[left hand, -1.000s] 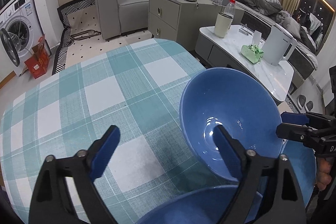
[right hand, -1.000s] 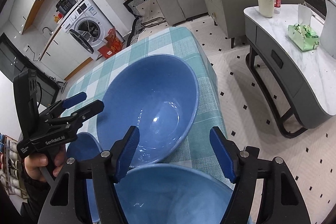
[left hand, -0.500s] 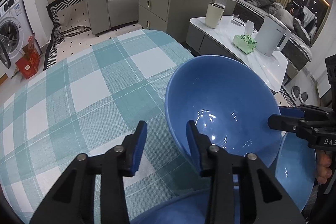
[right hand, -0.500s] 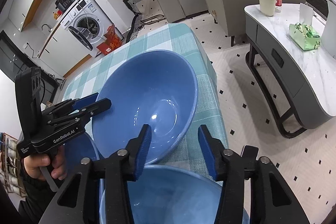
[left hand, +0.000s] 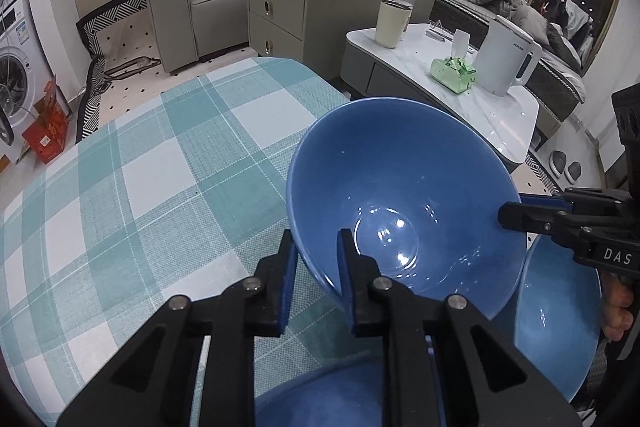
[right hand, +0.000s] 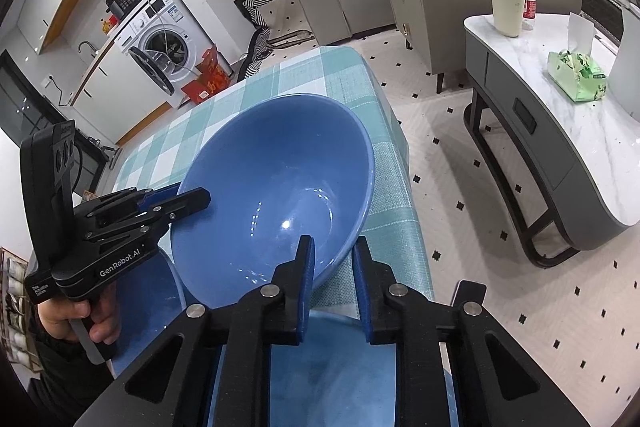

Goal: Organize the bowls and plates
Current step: 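Lift the mid-blue bowl with both grippers and carry it over the smaller blue bowl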

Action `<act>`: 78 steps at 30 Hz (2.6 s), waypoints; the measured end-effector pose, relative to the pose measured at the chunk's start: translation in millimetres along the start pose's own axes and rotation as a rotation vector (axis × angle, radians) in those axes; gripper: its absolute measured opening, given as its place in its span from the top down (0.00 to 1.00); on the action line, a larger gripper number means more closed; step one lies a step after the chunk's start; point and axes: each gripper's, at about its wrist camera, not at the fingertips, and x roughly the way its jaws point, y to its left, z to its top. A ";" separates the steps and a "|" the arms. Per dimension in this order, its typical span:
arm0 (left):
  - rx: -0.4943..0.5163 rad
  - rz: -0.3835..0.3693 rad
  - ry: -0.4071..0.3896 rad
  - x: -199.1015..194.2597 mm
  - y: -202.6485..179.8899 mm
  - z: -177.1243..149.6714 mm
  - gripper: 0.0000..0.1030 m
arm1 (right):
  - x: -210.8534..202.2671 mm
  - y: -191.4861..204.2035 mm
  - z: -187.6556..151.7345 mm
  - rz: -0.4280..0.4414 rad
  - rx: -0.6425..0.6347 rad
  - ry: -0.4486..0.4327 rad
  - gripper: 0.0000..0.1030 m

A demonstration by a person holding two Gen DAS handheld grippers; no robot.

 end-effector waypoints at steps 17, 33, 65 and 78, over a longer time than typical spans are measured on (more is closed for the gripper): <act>-0.005 0.009 -0.041 -10.6 1.7 0.8 0.85 | -6.6 9.0 4.2 -0.026 -0.025 -0.050 0.82; 0.002 0.025 -0.126 -53.5 -6.6 1.7 0.85 | -40.6 17.8 0.2 -0.013 -0.055 -0.137 0.82; -0.019 0.097 -0.291 -156.4 -11.6 -52.4 0.85 | -122.1 93.5 -53.1 0.046 -0.185 -0.284 0.82; -0.029 0.146 -0.304 -177.4 -12.0 -87.8 0.85 | -125.2 112.4 -85.2 0.084 -0.214 -0.290 0.82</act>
